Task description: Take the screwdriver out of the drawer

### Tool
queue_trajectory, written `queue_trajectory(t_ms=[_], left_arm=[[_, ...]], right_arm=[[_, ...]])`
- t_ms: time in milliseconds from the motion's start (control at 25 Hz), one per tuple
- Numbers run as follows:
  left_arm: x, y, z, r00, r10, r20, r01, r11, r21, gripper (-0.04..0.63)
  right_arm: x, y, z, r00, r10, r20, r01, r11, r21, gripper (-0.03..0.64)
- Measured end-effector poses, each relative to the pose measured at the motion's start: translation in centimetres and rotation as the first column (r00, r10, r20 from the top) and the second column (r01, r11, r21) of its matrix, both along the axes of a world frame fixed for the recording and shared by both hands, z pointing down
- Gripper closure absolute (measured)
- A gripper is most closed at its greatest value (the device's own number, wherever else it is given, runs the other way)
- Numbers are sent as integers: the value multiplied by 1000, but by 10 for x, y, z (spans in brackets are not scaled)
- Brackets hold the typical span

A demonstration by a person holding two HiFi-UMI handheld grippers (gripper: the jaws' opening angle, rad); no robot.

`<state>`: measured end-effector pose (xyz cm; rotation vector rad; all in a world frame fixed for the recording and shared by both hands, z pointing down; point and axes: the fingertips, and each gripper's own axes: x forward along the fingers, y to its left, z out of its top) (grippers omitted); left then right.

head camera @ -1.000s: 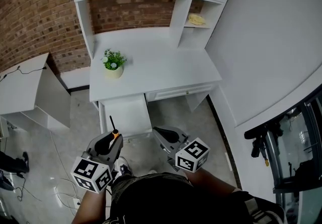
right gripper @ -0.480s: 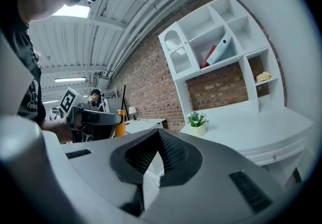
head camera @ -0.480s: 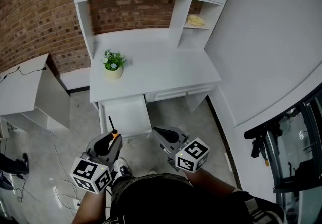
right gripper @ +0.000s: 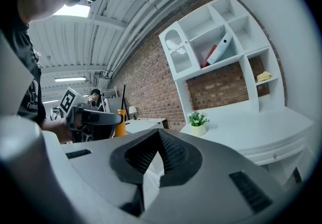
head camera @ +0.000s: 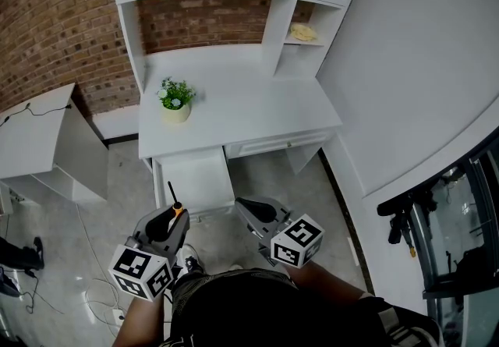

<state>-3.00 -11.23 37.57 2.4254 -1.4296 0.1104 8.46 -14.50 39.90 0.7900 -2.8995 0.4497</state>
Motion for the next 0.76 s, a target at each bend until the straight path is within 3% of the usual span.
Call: queue_trajectory(t_ms=[760], left_arm=[[-4, -7, 3, 1000, -11, -4, 11, 1000, 1, 506]], right_arm=[[-1, -7, 3, 1000, 2, -6, -2, 1000, -2, 612]])
